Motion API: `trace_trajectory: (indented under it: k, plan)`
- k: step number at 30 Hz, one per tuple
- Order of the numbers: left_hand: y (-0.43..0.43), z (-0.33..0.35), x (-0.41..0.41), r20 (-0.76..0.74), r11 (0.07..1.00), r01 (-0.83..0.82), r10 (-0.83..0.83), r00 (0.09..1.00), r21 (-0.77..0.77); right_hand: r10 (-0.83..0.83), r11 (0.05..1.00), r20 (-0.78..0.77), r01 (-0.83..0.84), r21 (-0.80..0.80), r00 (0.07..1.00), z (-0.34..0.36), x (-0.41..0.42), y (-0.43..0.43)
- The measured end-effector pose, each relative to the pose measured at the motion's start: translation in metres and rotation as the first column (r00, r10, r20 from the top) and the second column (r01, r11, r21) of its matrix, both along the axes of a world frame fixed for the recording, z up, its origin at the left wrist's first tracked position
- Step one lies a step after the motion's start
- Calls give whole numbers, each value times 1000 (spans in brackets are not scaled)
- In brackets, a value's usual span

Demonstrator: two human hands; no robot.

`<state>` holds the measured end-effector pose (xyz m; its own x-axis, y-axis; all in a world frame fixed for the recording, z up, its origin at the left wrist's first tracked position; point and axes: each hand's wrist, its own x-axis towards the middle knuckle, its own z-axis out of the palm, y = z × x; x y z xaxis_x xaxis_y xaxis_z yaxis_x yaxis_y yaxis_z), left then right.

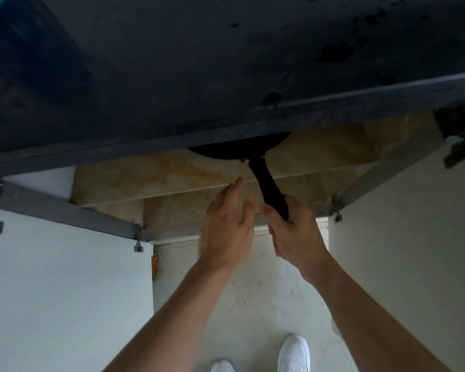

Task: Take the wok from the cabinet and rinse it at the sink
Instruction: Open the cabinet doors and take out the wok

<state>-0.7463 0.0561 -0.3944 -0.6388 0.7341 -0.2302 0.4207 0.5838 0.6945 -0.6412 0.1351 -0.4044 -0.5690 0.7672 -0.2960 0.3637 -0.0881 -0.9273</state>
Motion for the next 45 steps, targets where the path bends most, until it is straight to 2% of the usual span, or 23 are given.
trace_trajectory:
  k: [3, 6, 10, 13, 16, 19, 25, 27, 32, 37, 40, 45]
  plan:
    - [9, 7, 3, 240, 996, -68, 52, 969, 56, -28, 998, 15, 28, -63, 1000, 5, 11, -24]
    - [17, 4, 10, 477, 974, -208, 141, 867, 89, -48, 992, 12, 49, -113, 999, 10, 20, -42]
    - [17, -3, 17, 723, 935, -355, 238, 649, 10, -48, 988, 38, 53, -144, 998, 13, 33, -64]
    - [15, -1, 24, 898, 893, -447, 237, 371, -51, -28, 970, 59, 41, -240, 998, 14, 38, -68]
    - [14, 0, 25, 942, 887, -457, 206, 265, -65, -32, 913, 58, 53, -403, 998, 19, 32, -54]
    - [11, 0, 24, 942, 905, -419, 206, 266, -79, -12, 881, 118, 67, -468, 993, 21, 22, -42]
    - [9, -8, 23, 928, 922, -381, 201, 313, -71, -1, 941, 229, 78, -329, 973, 4, 21, -54]
    - [7, -13, 25, 916, 917, -390, 220, 335, -78, -24, 930, 207, 98, -355, 978, 4, 22, -57]
    - [3, -22, 27, 945, 897, -437, 200, 258, -70, -80, 851, 113, 127, -510, 990, 4, 26, -72]
    - [-2, -26, 25, 959, 918, -393, 161, 235, -58, -117, 783, 70, 135, -607, 991, -1, 34, -84]
    - [-4, -26, 22, 968, 930, -364, 133, 212, -48, -75, 804, 60, 96, -586, 995, 2, 36, -76]
    - [-4, -29, 19, 960, 954, -298, 120, 254, -40, -45, 840, 76, 79, -537, 996, 4, 32, -66]
